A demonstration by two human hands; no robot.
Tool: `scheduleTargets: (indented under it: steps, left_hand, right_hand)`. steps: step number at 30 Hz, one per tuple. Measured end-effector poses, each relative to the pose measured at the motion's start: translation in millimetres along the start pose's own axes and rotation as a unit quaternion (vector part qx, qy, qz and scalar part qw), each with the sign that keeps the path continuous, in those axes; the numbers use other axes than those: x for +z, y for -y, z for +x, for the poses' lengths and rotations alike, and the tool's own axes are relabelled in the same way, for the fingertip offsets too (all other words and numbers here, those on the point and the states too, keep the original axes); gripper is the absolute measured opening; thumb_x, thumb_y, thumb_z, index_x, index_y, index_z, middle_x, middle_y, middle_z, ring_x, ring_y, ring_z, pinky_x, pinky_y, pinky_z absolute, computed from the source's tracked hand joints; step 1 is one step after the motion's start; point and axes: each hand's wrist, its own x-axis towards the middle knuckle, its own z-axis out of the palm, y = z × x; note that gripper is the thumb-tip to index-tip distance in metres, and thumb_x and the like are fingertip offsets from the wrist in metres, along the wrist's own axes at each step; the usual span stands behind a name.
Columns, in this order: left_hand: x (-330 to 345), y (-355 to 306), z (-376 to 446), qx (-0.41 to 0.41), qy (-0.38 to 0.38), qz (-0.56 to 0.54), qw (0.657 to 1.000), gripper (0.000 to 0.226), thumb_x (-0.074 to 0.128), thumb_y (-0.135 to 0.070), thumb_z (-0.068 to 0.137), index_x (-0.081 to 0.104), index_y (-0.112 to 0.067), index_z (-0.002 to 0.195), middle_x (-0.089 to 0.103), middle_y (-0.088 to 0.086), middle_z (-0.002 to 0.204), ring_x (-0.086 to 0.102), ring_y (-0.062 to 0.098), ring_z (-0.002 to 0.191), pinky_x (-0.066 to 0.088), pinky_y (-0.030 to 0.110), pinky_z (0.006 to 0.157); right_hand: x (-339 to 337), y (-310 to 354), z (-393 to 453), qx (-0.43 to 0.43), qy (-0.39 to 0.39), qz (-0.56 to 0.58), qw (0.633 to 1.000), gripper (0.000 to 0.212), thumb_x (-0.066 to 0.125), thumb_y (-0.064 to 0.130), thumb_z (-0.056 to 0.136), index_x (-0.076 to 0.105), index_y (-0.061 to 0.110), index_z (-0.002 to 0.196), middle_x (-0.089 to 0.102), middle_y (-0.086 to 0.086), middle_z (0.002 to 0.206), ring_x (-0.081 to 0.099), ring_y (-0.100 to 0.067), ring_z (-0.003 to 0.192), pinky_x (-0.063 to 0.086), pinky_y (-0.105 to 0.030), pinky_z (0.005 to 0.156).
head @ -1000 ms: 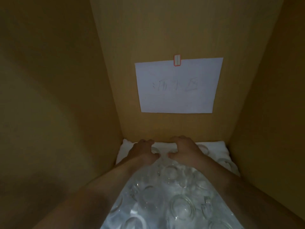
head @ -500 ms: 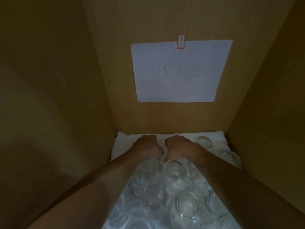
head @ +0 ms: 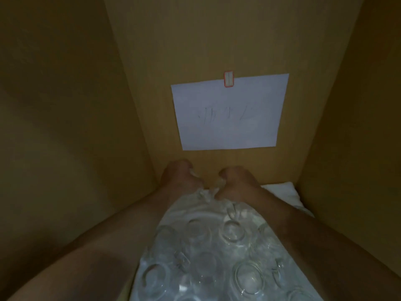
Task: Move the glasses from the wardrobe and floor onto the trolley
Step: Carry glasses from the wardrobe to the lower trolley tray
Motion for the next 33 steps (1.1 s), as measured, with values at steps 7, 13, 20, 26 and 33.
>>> scheduleTargets:
  steps: [7, 13, 20, 26, 33]
  left_hand:
    - [-50.8, -18.7, -8.9, -0.109, -0.136, -0.371, 0.912, 0.048, 0.094, -0.029, 0.062, 0.068, -0.019, 0.102, 0.072, 0.007, 0.107, 0.071, 0.027, 0.089, 0.063, 0.045, 0.074]
    - [-79.4, -38.8, -36.6, -0.099, -0.050, -0.654, 0.748, 0.026, 0.071, -0.022, 0.087, 0.069, -0.005, 0.108, 0.068, 0.018, 0.116, 0.070, 0.035, 0.095, 0.063, 0.050, 0.067]
    - [-81.3, -49.9, -77.4, -0.084, 0.127, -0.853, 0.499, 0.048, 0.069, -0.025, 0.080, 0.066, -0.006, 0.124, 0.065, 0.022, 0.127, 0.062, 0.041, 0.114, 0.053, 0.052, 0.093]
    - [-76.1, -52.2, -81.7, -0.073, 0.119, -0.835, 0.532, 0.050, 0.074, -0.029, 0.083, 0.066, -0.012, 0.130, 0.067, 0.018, 0.127, 0.063, 0.036, 0.116, 0.054, 0.050, 0.092]
    - [-66.0, -53.8, -81.6, -0.093, 0.084, -0.759, 0.639, 0.047, 0.068, -0.052, 0.077, 0.072, -0.018, 0.109, 0.073, 0.008, 0.102, 0.068, 0.026, 0.082, 0.049, 0.038, 0.074]
  right_hand:
    - [-67.2, -18.2, -20.5, 0.079, -0.253, 0.349, 0.899, 0.074, 0.098, 0.040, 0.053, 0.072, 0.022, 0.120, 0.071, 0.001, 0.119, 0.067, -0.013, 0.098, 0.053, -0.023, 0.085]
    - [-87.6, -28.9, -56.2, 0.073, -0.201, 0.738, 0.640, 0.046, 0.085, 0.042, 0.076, 0.074, 0.014, 0.111, 0.075, -0.009, 0.113, 0.076, -0.024, 0.093, 0.063, -0.042, 0.070]
    - [-84.4, -15.8, -78.0, -0.026, -0.086, 0.881, 0.464, 0.054, 0.077, 0.042, 0.078, 0.069, 0.022, 0.127, 0.072, -0.007, 0.123, 0.073, -0.026, 0.104, 0.056, -0.043, 0.093]
    - [-76.6, -12.8, -87.9, -0.027, -0.082, 0.886, 0.456, 0.043, 0.080, 0.023, 0.073, 0.073, 0.016, 0.116, 0.073, -0.017, 0.118, 0.066, -0.035, 0.112, 0.055, -0.054, 0.094]
    - [-70.5, -28.2, -87.1, 0.023, -0.065, 0.837, 0.544, 0.052, 0.082, 0.045, 0.074, 0.072, 0.014, 0.115, 0.076, -0.008, 0.094, 0.068, -0.019, 0.083, 0.055, -0.032, 0.077]
